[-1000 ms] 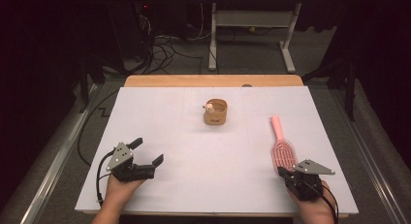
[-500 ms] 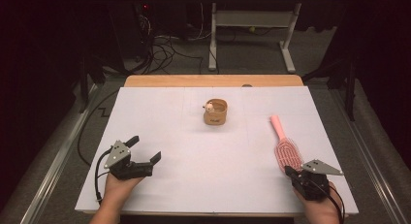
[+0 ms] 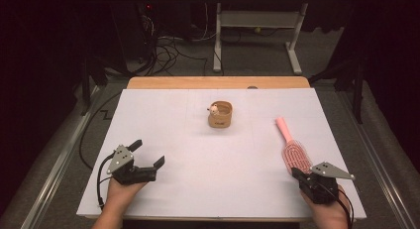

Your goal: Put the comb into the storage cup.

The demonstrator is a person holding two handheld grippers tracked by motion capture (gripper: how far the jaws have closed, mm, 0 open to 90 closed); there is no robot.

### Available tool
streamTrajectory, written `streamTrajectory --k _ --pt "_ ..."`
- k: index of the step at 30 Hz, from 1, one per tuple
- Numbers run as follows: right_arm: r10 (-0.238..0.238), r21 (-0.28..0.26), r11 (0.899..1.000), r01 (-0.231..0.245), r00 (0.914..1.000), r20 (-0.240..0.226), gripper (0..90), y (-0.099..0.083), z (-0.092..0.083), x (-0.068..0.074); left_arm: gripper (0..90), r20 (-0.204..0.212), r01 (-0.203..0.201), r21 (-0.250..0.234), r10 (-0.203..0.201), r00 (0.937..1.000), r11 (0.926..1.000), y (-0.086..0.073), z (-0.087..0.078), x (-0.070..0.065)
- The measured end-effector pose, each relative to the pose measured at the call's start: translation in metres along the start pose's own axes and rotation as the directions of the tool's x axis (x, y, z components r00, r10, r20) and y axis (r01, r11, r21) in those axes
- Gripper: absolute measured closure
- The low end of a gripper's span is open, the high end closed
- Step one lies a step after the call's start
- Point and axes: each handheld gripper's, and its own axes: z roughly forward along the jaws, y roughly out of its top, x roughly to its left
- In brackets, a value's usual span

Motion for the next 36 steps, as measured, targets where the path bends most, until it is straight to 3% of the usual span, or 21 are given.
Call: streamTrajectory --k 11,16,22,30,31,33,36 --pt "-0.051 -0.076 0.996 0.044 0.9949 -0.087 89.1 0.008 0.008 0.013 0.0 0.009 -0.012 0.003 0.012 0.9999 0.9999 0.000 0.002 -0.003" --pt "-0.059 -0.090 0.995 0.047 0.9891 -0.135 82.3 0.011 0.018 0.019 0.0 0.015 -0.016 0.015 0.016 0.9998 0.9998 -0.001 0.003 -0.004" --pt "-0.056 -0.094 0.995 0.043 0.9880 -0.144 74.5 0.012 0.021 0.021 0.0 0.023 -0.021 0.023 0.021 0.9995 0.9995 -0.001 0.003 -0.005" --pt "-0.044 -0.077 0.997 0.031 0.9833 -0.176 50.7 0.010 0.026 0.020 0.0 0.040 -0.021 0.034 0.020 0.9990 0.9992 -0.001 0.004 -0.007" --pt "-0.046 -0.074 0.997 0.034 0.9851 -0.166 43.2 0.010 0.027 0.020 0.0 0.038 -0.023 0.034 0.021 0.9991 0.9992 -0.001 0.004 -0.006" --pt "-0.046 -0.076 0.997 0.034 0.9851 -0.165 40.2 0.010 0.027 0.020 0.0 0.033 -0.025 0.030 0.024 0.9992 0.9993 -0.001 0.003 -0.006" --pt "-0.053 -0.087 0.995 0.041 0.9876 -0.147 28.2 0.009 0.028 0.020 0.0 0.030 -0.024 0.026 0.023 0.9993 0.9994 -0.001 0.003 -0.006"
